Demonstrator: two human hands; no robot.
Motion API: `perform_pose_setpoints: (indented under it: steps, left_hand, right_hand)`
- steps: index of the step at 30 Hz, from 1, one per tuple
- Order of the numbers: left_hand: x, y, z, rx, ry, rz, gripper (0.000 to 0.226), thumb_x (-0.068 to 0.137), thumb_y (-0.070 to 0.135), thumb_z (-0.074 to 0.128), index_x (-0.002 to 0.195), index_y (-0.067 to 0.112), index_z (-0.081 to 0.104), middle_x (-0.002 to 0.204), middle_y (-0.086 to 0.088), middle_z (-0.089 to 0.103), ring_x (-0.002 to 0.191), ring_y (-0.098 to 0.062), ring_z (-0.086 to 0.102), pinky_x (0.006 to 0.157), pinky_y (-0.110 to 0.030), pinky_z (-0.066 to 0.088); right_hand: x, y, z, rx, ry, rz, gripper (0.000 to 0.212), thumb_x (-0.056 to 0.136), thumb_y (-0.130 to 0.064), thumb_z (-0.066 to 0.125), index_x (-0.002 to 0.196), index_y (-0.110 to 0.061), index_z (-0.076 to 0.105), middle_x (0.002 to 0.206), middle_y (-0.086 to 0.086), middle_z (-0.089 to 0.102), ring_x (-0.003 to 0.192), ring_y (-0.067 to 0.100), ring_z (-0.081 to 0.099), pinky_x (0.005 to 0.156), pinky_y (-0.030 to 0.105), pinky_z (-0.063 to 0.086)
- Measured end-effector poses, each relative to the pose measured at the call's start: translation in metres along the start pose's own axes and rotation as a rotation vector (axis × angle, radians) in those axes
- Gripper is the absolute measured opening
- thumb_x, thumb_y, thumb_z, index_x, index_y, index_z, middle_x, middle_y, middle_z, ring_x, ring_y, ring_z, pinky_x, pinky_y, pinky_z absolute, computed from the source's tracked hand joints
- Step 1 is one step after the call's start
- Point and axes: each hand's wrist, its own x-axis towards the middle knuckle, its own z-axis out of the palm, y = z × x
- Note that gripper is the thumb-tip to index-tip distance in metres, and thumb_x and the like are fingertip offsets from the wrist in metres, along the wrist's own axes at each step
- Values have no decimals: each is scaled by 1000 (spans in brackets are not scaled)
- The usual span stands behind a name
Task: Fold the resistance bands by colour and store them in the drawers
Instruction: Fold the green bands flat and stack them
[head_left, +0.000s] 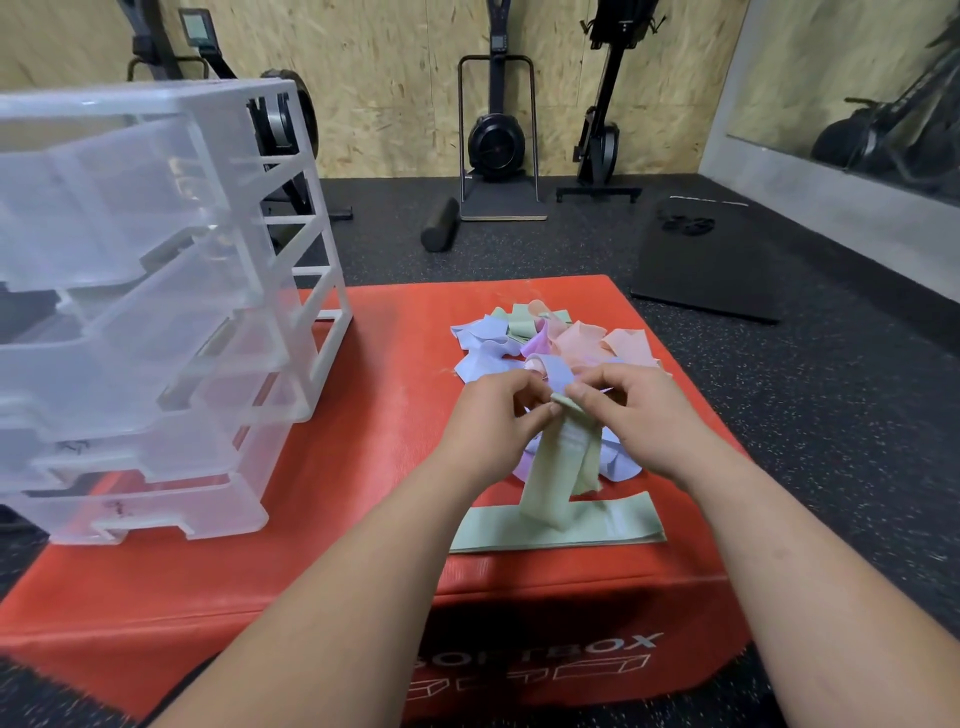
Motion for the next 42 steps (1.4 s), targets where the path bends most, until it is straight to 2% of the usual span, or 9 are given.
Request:
perform_pose_setpoints:
  steps: [4,7,11,17,21,27,34,37,42]
  left_hand:
    - [1,-3,-4,24,27,-4,7,94,30,78,97,24,76,83,11,74,76,-8,65,69,-23,48]
    - [-1,-2,-7,9,50,17,10,94,31,79,100,25,74,90,15,73,79,-5,65,69,-17,48]
    - [-4,7,-13,-80,99,76,30,94,27,79,120,25,65,116,18,68,101,3,61,82,-11,45]
    - [-2,11,-17,-90,-68,100,11,96,30,74,107,29,72,99,12,77,98,-12,72,91,-45,58]
    - [-5,-2,-27,47,-71,70,22,90,38,77,86,21,65,81,2,71,81,-21,67,79,-50,56]
    - [-21,-26,-50,244,-220,17,19,86,28,84,87,33,66,80,11,70,77,-17,67,76,-46,57]
    - [-43,-32,-70,268,-321,-65,13,90,18,80,86,25,70,74,12,65,60,0,54,61,-24,47]
    - [-51,-35,-77,180,-338,-127,15,90,8,77,101,18,73,88,-2,73,71,-8,63,71,-33,57]
    - [-61,-45,-84,104,-300,-254,25,90,1,75,111,13,71,89,-8,69,71,-16,67,78,-35,64]
  right_hand:
    - [-1,-1,0,-111,-50,-31,9,88,-34,82,94,-39,78,100,-20,76,89,1,72,86,25,56]
    - [2,-10,0,-242,73,-114,27,91,-24,80,89,-49,71,98,-17,71,93,-4,66,78,4,42]
    - [4,-33,0,-168,193,-244,17,93,-17,77,103,-31,80,95,-15,69,90,-1,63,77,7,43]
    - [3,-55,3,101,290,-282,14,96,-12,74,108,-18,80,104,-11,78,94,3,70,78,15,52]
    - [-3,-47,-6,168,428,-187,10,97,-18,73,104,-21,79,94,-11,77,81,3,68,74,18,54]
    - [-15,-2,-20,350,481,95,11,98,-21,72,108,-19,77,101,4,80,92,25,78,83,41,64]
    - [-28,29,-40,527,474,324,6,99,-14,71,100,-17,75,101,14,78,77,18,74,65,24,61]
    - [-31,49,-45,519,416,447,13,97,-10,73,109,-7,74,110,20,75,82,23,73,61,22,61]
    - [-44,58,-48,397,239,622,22,94,-2,74,115,3,70,92,22,71,68,22,68,61,28,64]
